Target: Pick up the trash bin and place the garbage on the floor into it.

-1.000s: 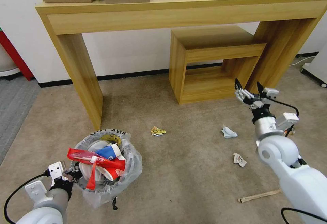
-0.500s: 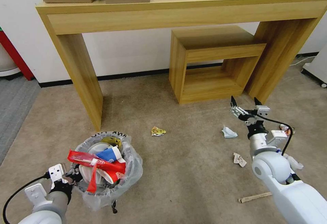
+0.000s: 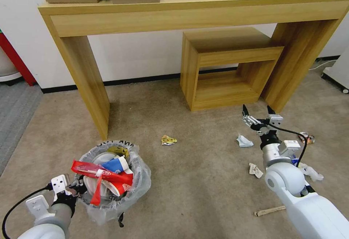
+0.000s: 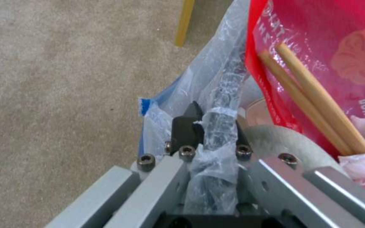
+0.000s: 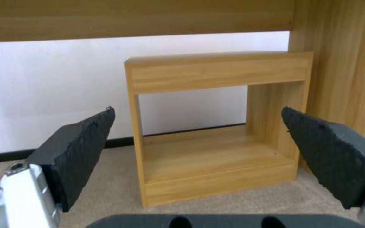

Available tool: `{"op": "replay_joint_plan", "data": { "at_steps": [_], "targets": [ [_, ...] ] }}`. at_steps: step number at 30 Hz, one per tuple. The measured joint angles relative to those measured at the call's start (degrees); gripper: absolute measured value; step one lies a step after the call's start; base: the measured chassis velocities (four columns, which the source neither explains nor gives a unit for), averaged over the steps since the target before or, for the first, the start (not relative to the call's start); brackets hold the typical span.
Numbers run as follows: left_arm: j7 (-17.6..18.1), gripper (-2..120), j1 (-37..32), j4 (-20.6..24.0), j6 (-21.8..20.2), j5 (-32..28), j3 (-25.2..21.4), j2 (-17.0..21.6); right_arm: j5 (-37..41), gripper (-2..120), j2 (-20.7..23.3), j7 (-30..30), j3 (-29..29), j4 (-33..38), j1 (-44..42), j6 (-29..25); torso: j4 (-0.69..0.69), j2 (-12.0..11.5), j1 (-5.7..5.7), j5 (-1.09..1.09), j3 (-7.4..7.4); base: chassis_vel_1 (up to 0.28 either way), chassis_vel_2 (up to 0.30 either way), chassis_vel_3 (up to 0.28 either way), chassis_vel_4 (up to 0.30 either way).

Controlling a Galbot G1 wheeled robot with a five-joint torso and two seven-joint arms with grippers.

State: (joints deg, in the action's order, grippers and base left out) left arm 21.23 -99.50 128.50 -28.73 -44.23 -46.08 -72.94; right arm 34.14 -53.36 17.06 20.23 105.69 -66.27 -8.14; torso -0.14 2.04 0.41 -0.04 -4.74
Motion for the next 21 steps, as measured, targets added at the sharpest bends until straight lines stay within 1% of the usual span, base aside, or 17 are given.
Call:
{"op": "replay_joint_plan", "data": {
  "at_steps": [19,21],
  "targets": [
    [0.24,1,-0.13,0.13,-0.09,-0.01,-0.22,-0.42,0.10,100,0.20,-0.34,-1.20,-0.12,1.25,0.80,0.00,0.00,0.00,0.01,0.00,0.000,0.000,0.000,0.000],
    [0.24,1,-0.25,0.17,-0.09,0.22,-0.17,-0.74,0.14,100,0.30,-0.39,-1.10,-0.05,1.13,0.81,-0.01,0.00,0.00,0.01,0.01,-0.060,0.052,0.073,-0.054]
  ]
}}
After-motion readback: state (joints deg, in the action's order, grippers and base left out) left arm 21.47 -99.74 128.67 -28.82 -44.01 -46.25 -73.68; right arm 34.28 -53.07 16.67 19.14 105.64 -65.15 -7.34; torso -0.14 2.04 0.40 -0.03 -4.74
